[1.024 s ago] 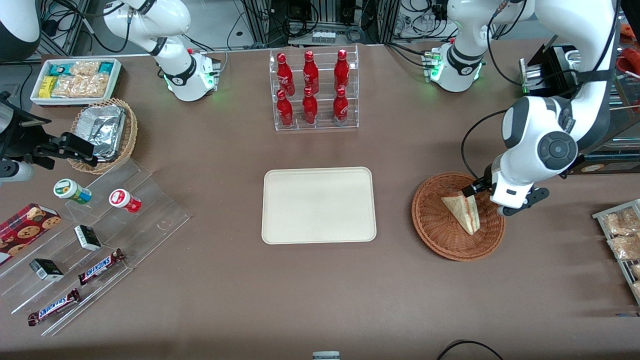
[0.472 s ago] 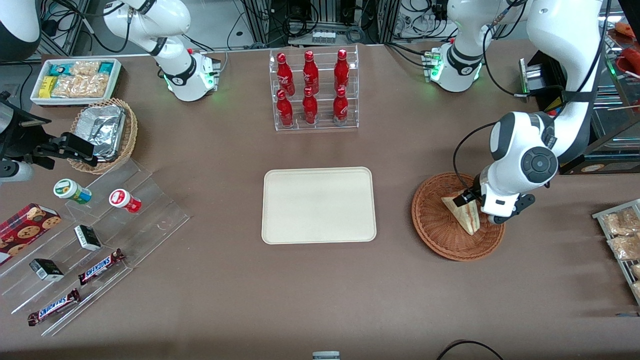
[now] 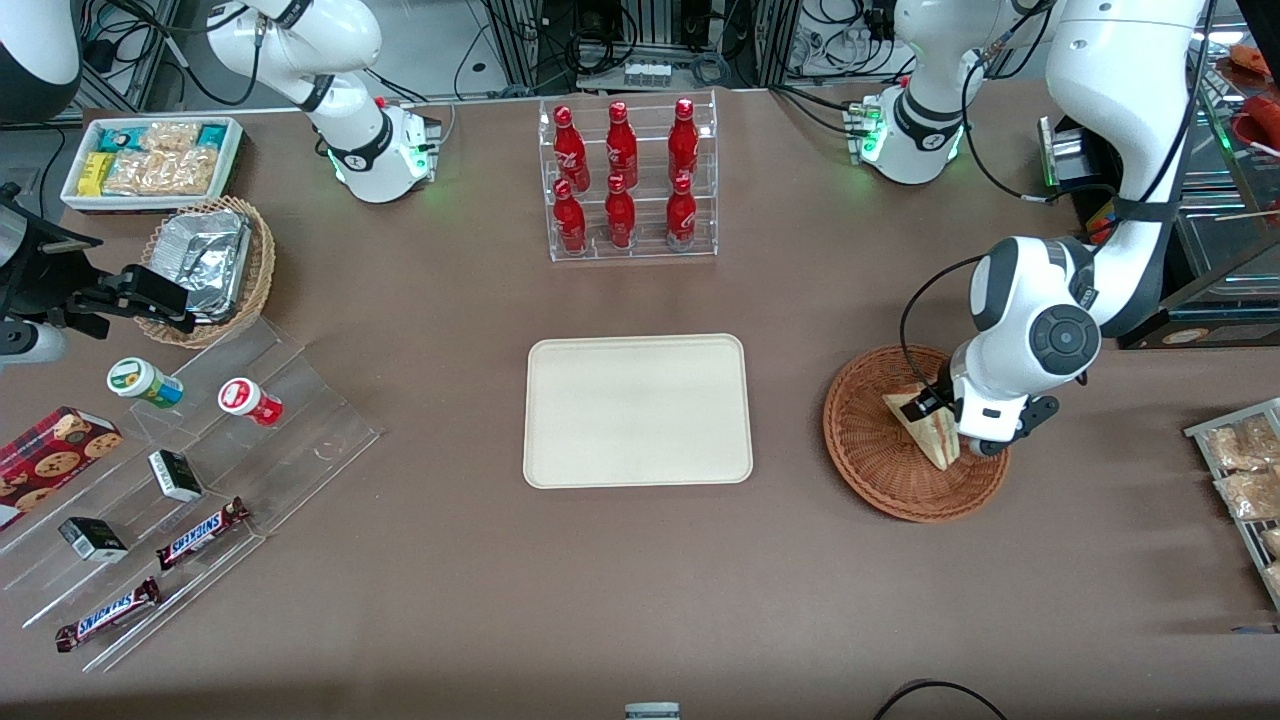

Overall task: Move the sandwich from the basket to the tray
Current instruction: 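Lower the open left gripper onto the wrapped sandwich and close it, then lift the sandwich with the left gripper and carry it over the tray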

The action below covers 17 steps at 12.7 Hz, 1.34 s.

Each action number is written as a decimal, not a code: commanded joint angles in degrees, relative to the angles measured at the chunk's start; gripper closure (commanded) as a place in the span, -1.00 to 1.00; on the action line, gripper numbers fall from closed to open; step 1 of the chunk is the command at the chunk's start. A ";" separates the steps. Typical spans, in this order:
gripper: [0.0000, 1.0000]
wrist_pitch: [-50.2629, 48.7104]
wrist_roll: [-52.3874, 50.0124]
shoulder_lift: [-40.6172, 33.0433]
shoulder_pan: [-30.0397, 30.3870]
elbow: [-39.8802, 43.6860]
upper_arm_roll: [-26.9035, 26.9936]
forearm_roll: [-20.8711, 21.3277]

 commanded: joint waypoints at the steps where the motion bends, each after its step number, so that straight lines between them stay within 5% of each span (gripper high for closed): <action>1: 0.53 0.85 -2.11 0.01 -0.51 -0.30 0.16 -0.43; 2: 0.88 0.68 -2.11 -0.08 -0.51 -0.30 0.16 -0.35; 3: 1.00 0.50 -2.02 -0.34 -0.51 -0.30 0.07 -0.26; 11: 1.00 -13.62 -0.79 -6.58 -0.60 4.97 0.07 -0.17; 17: 1.00 -30.76 0.17 -7.21 -0.24 18.39 -3.71 0.01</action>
